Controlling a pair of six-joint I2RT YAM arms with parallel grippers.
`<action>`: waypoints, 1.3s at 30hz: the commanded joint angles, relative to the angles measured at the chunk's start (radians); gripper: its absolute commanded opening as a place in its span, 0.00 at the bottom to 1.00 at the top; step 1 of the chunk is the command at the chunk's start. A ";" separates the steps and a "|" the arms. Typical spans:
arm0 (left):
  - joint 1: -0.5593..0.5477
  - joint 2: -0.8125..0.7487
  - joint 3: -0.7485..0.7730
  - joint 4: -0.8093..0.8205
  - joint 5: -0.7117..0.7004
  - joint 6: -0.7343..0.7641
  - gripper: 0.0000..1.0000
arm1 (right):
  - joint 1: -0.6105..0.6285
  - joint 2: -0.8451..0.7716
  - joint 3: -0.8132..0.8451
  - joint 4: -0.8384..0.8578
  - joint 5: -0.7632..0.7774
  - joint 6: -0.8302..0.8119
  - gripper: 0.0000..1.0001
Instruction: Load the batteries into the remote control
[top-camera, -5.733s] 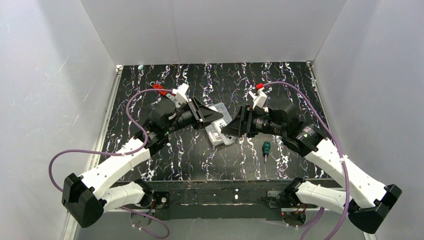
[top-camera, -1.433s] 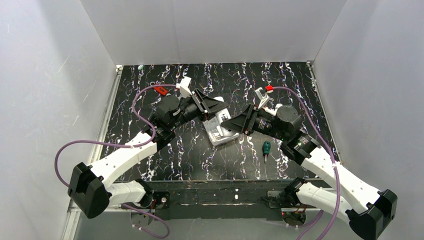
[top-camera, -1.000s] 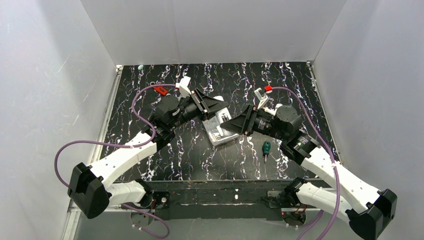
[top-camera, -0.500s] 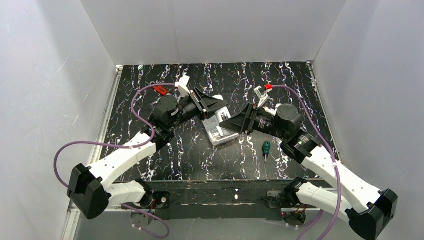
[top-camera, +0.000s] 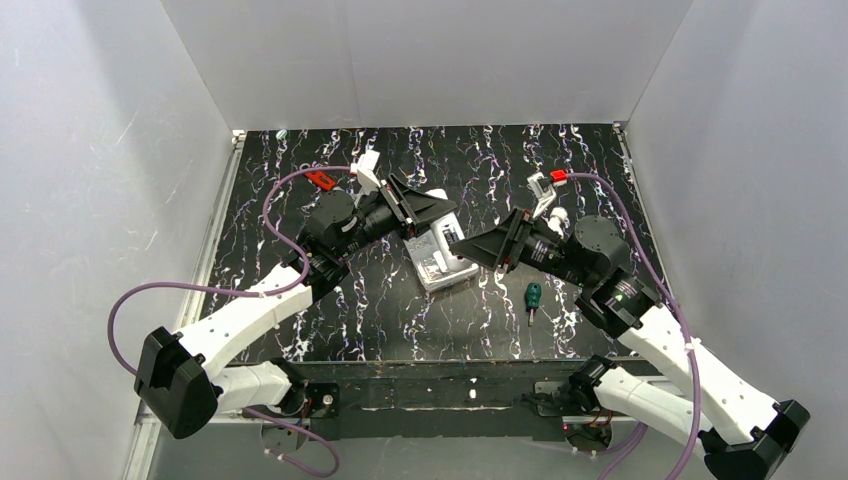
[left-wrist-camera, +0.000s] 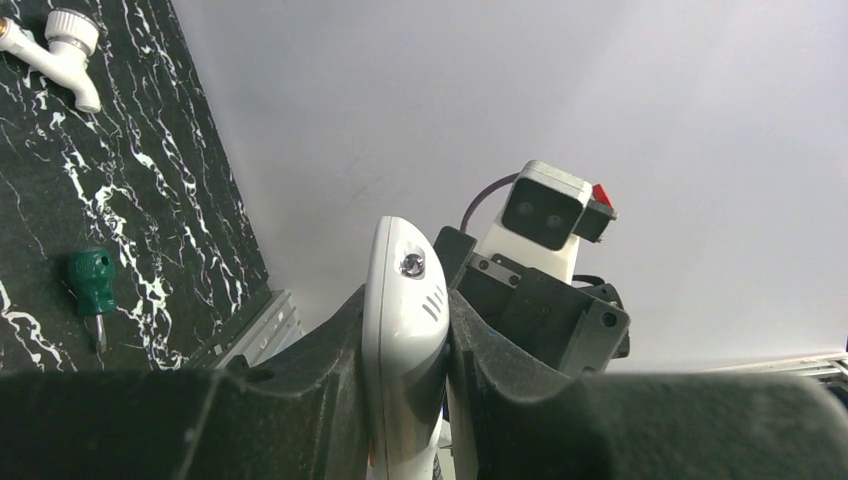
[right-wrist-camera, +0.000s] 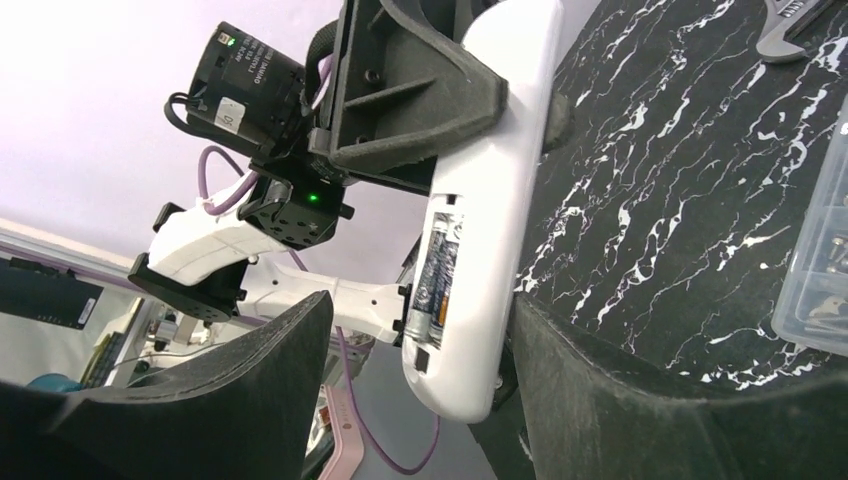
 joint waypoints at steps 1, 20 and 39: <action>-0.002 -0.023 0.039 0.118 0.031 -0.010 0.00 | 0.006 -0.034 -0.033 0.034 0.045 0.007 0.72; -0.002 -0.022 0.039 0.125 0.035 -0.011 0.00 | -0.022 -0.037 -0.157 0.223 0.015 0.160 0.67; -0.002 -0.017 0.054 0.119 0.044 -0.007 0.00 | -0.033 0.044 -0.153 0.292 -0.064 0.178 0.47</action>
